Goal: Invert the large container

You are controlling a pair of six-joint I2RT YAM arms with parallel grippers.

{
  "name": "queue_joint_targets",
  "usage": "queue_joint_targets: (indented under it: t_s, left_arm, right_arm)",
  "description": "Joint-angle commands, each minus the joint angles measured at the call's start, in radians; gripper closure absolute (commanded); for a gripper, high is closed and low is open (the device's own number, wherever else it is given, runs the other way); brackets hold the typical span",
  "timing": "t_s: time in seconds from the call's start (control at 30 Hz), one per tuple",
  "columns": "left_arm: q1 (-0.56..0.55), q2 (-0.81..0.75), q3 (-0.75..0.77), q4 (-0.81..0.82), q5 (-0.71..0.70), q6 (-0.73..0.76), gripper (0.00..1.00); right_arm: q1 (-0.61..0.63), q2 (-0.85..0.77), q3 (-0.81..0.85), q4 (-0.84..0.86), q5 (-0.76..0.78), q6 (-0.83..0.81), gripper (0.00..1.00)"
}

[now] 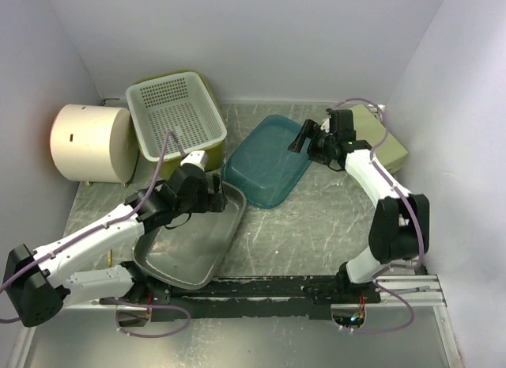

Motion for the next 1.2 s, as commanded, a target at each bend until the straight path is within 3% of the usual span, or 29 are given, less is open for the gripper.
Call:
queue_joint_targets:
  t_s: [0.0,0.13,0.23,0.4,0.57,0.77,0.87,0.93,1.07,1.17]
  left_arm:
    - [-0.004,-0.026,0.004,0.042,0.014,0.026,0.00]
    - [-0.008,0.007,0.026,0.074,0.046,0.038,0.01]
    - [-0.018,0.026,0.049,0.076,0.032,0.037,0.00]
    - [-0.019,0.033,0.056,0.079,-0.015,0.009,0.00]
    - [-0.016,0.026,0.084,0.048,-0.076,-0.043,0.00]
    - [-0.012,-0.026,0.092,0.005,-0.153,-0.092,0.00]
    - [-0.010,-0.047,0.078,0.016,-0.131,-0.083,0.00]
    - [-0.011,-0.061,0.062,0.035,-0.104,-0.079,0.00]
    - [-0.011,-0.075,0.043,0.054,-0.071,-0.068,0.00]
    - [-0.012,-0.077,0.043,0.049,-0.061,-0.055,0.00]
  right_arm:
    - [0.001,-0.127,-0.036,-0.064,0.081,-0.026,0.15]
    - [-0.014,-0.190,-0.121,-0.109,0.155,-0.017,0.15]
    - [0.010,-0.245,-0.229,-0.084,0.058,0.019,0.16]
    - [0.191,-0.334,-0.336,-0.031,0.097,0.137,0.16]
    - [0.398,-0.291,-0.325,0.039,0.154,0.245,0.16]
    - [0.472,-0.222,-0.367,0.261,0.049,0.431,0.16]
    - [0.437,-0.168,-0.282,0.215,0.153,0.360,0.16]
    - [0.345,-0.118,-0.208,0.141,0.197,0.271,0.15]
    - [0.115,-0.051,-0.125,0.089,0.085,0.173,0.16]
    - [0.066,-0.073,-0.076,0.034,0.121,0.126,0.16]
